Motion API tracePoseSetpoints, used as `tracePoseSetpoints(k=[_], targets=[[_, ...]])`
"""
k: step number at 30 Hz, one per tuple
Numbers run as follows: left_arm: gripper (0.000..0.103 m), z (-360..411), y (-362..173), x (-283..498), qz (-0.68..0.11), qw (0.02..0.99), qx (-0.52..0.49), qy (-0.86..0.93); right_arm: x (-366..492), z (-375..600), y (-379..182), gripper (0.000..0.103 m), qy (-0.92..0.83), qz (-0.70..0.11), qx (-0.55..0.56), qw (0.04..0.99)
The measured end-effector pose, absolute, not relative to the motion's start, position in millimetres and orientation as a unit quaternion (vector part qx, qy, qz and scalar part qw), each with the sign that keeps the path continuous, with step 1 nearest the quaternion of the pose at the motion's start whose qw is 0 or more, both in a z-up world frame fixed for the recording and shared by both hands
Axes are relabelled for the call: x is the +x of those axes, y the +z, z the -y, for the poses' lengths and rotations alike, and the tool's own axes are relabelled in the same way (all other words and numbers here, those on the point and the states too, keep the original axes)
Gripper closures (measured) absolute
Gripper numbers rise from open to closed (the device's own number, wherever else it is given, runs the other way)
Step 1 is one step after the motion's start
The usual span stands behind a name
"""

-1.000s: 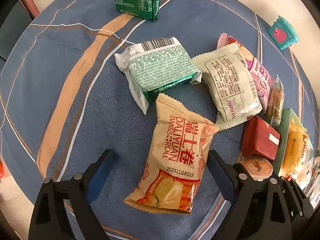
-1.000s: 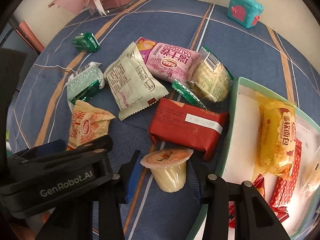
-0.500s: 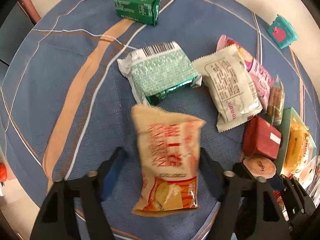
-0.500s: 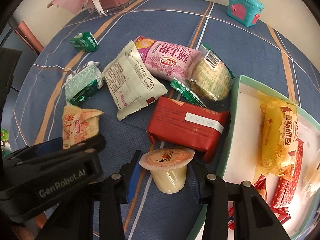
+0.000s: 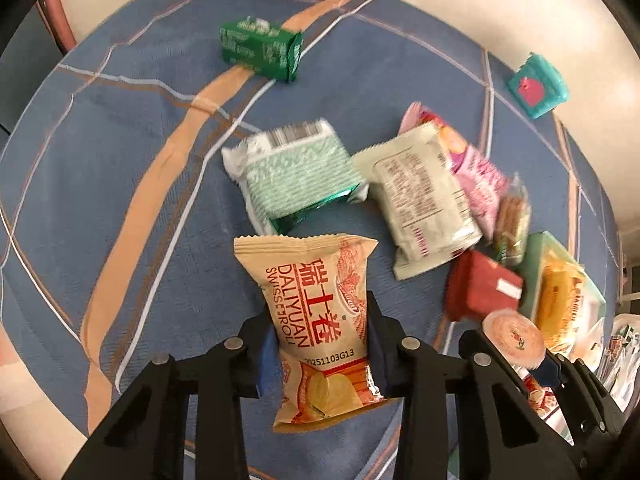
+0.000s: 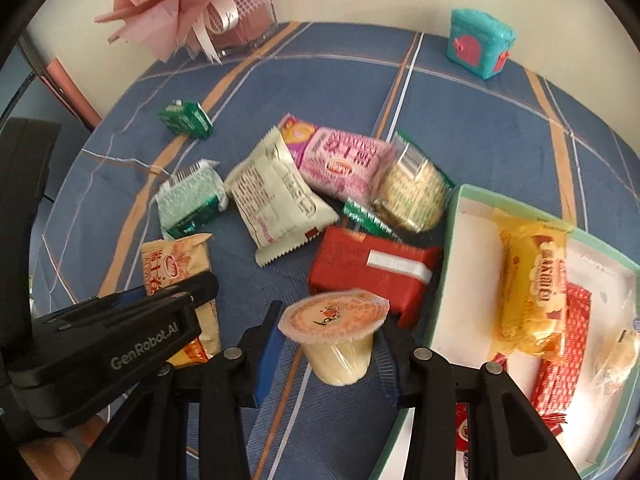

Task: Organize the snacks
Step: 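Lift the Swiss roll bag and pudding cup and carry them over the tray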

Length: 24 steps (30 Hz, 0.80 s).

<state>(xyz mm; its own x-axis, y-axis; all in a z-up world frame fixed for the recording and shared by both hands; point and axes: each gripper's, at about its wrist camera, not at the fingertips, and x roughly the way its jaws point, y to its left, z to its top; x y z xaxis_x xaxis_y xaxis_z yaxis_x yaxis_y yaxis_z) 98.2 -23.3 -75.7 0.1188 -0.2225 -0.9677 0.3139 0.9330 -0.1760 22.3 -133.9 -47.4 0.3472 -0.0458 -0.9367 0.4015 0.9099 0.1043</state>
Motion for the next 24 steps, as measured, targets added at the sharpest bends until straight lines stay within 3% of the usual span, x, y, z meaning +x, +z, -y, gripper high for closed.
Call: tracePoseSetpoints(k=[17, 24], targets=[[0.064, 15, -9, 91, -0.579, 0.792, 0.009, -0.193, 6, 137, -12, 0.059, -0.159, -0.518, 0.162, 0.824], [0.064, 23, -17, 84, -0.574, 0.795, 0.008, -0.196, -7, 157, -8, 0.059, -0.183, -0.516, 0.172, 0.819]])
